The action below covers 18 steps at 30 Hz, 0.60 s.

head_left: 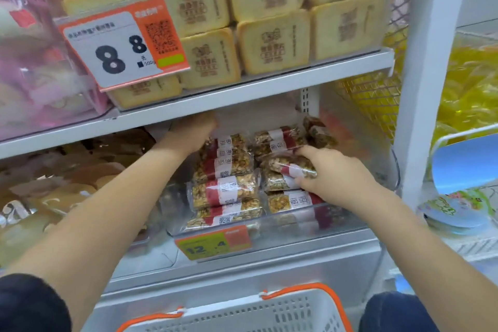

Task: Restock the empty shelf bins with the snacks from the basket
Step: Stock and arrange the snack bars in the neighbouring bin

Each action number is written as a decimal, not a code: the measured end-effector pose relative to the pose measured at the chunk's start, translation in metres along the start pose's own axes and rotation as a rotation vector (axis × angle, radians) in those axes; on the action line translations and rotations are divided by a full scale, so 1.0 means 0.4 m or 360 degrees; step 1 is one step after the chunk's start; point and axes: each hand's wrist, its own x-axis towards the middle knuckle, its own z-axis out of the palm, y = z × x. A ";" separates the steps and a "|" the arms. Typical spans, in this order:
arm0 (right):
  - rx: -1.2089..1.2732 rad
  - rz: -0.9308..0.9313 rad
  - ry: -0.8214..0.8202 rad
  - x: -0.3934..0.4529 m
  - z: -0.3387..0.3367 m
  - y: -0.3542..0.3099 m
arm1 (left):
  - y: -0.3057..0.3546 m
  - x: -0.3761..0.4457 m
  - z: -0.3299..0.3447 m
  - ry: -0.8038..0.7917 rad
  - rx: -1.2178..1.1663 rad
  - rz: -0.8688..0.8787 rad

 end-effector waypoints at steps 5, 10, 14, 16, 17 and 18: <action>0.0157 -0.0067 -0.0141 0.011 -0.002 0.030 | -0.013 0.027 0.037 0.0243 -0.0040 -0.0297; 0.0411 -0.0091 -0.0255 0.014 -0.015 0.053 | 0.035 0.010 0.017 0.0491 0.0122 0.0277; 0.0403 -0.0110 -0.0250 -0.002 -0.020 0.061 | 0.009 0.001 0.027 -0.0030 0.0147 0.0309; 0.0367 -0.0120 -0.0236 -0.006 -0.020 0.064 | -0.010 -0.003 0.024 -0.0257 -0.0091 0.0175; 0.0357 -0.0121 -0.0234 -0.006 -0.019 0.064 | -0.012 -0.003 0.024 -0.0297 -0.0146 0.0151; 0.0352 -0.0117 -0.0239 -0.006 -0.020 0.064 | -0.010 -0.001 0.025 -0.0296 -0.0160 0.0152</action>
